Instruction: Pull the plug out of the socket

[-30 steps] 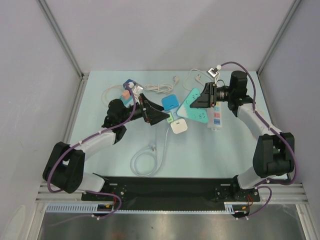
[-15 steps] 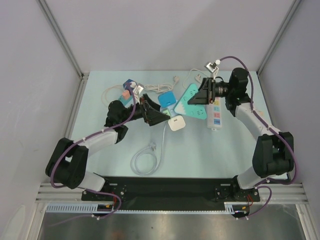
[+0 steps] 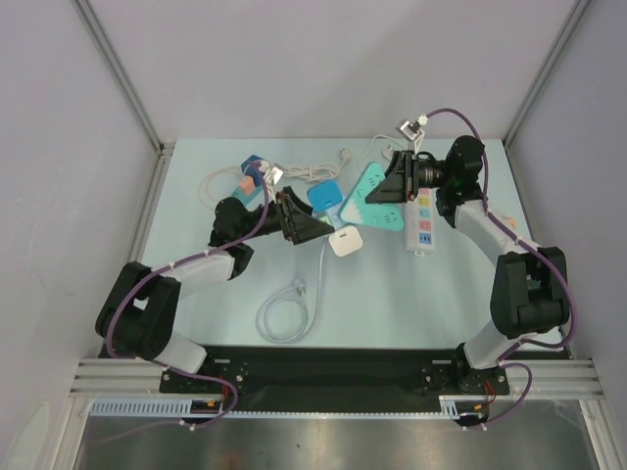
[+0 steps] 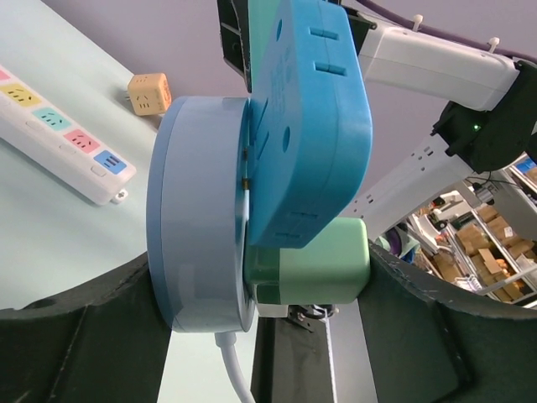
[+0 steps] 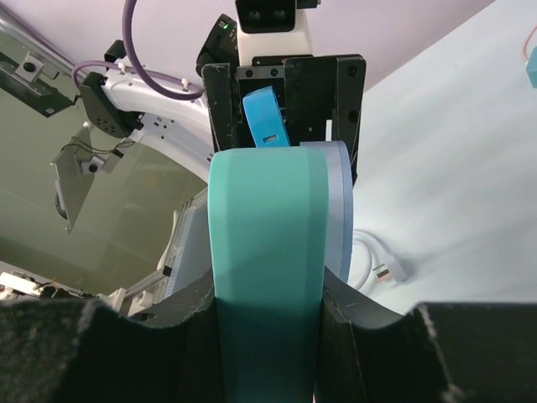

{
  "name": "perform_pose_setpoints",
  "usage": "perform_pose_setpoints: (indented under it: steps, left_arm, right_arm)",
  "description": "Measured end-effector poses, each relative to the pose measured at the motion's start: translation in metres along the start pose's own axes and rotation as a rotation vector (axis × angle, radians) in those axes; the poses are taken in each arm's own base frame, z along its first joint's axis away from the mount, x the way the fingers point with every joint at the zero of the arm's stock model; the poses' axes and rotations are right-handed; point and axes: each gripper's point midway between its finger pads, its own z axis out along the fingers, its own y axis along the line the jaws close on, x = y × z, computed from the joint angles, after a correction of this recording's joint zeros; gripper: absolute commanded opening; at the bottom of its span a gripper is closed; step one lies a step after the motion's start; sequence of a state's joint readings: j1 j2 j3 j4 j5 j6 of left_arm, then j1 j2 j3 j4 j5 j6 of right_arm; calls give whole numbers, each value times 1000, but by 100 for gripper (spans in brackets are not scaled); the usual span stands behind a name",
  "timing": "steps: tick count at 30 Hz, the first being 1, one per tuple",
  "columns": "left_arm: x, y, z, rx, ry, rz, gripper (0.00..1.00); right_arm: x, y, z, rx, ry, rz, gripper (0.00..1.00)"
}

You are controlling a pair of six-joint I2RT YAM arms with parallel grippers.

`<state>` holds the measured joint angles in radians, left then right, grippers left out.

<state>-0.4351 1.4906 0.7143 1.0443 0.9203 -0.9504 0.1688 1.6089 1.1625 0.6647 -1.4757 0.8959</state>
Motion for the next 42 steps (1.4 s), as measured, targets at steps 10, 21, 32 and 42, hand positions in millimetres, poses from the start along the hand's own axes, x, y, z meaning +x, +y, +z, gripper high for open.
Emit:
perform_pose_setpoints:
  steps: [10, 21, 32, 42]
  left_arm:
    - [1, 12, -3, -70, 49, 53, 0]
    - [3, 28, -3, -166, 116, 123, 0]
    - [-3, 21, -1, -147, 123, 154, 0]
    - [-3, 7, -6, -72, 110, 106, 0]
  right_arm:
    - [1, -3, 3, 9, -17, -2, 0]
    - [1, -15, 0, 86, -24, -36, 0]
    - [-5, -3, 1, 106, -41, -82, 0]
    - [-1, 5, 0, 89, -25, -74, 0]
